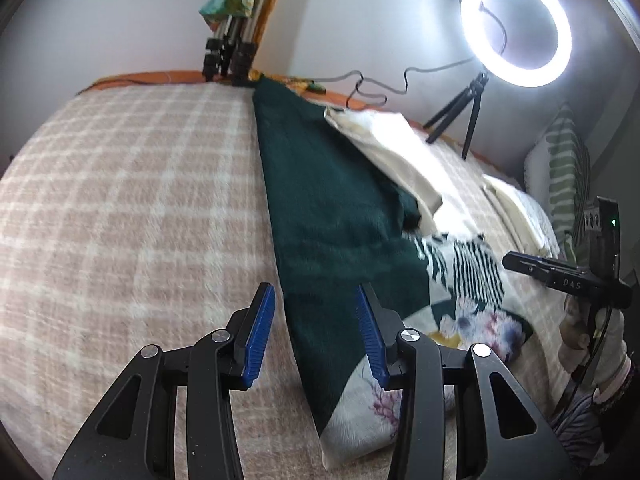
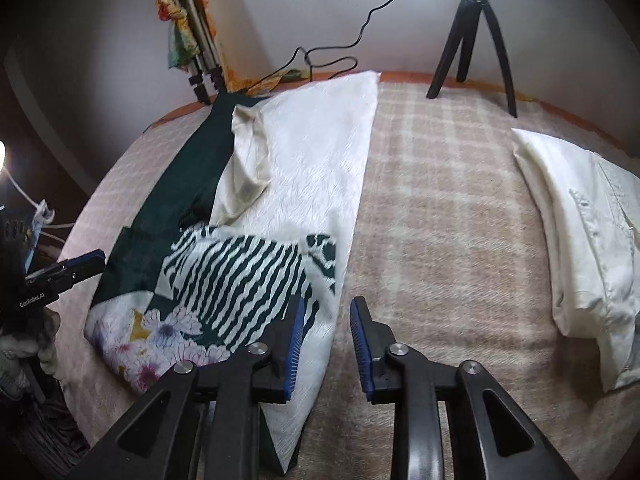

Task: Fold small clothes
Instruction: 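Move both open grippers along the stack to its collar end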

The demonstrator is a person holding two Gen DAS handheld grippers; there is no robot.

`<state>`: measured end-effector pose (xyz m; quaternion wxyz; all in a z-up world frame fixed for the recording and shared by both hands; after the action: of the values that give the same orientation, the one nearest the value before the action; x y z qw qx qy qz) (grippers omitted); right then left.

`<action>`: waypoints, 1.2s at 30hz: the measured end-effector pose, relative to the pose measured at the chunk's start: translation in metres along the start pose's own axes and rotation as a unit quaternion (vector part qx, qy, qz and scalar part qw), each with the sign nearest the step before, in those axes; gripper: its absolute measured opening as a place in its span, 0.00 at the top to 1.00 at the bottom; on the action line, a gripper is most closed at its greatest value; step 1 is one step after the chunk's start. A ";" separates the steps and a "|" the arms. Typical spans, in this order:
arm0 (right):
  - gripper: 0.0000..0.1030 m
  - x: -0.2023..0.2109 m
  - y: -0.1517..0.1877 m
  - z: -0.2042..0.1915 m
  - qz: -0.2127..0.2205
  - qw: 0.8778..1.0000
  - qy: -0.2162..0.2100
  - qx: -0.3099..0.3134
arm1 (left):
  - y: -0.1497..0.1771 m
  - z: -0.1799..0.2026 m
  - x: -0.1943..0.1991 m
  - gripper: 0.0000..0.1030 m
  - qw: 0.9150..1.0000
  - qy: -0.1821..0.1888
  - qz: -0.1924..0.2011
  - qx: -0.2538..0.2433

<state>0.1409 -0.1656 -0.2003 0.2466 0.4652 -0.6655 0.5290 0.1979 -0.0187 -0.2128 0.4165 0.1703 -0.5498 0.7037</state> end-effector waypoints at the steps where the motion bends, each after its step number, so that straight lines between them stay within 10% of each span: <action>1: 0.70 0.002 -0.003 0.001 0.006 1.000 -0.001 -0.001 | -0.003 0.001 0.002 0.61 1.000 0.006 0.003 0.005; 11: 0.49 0.002 -0.038 0.009 0.041 0.999 0.001 0.004 | -0.050 -0.011 -0.005 0.48 0.999 0.013 0.013 0.028; 36: 0.48 -0.095 -0.184 0.055 0.040 0.997 -0.054 -0.046 | -0.174 -0.053 -0.128 0.47 0.998 0.036 -0.004 0.056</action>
<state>0.3542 -0.1845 -0.2090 0.2100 0.4542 -0.7193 0.4818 0.4201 -0.0125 -0.2106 0.4288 0.1698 -0.4935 0.7374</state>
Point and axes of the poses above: each gripper's, at about its wrist camera, not at the fingertips, and x roughly against the way its jaws point, z to its right, y to its underside, the point moved 10 cm from there along -x, roughly the way its jaws point, and after that the axes turned 1 degree about z, right-handed, at the moved point
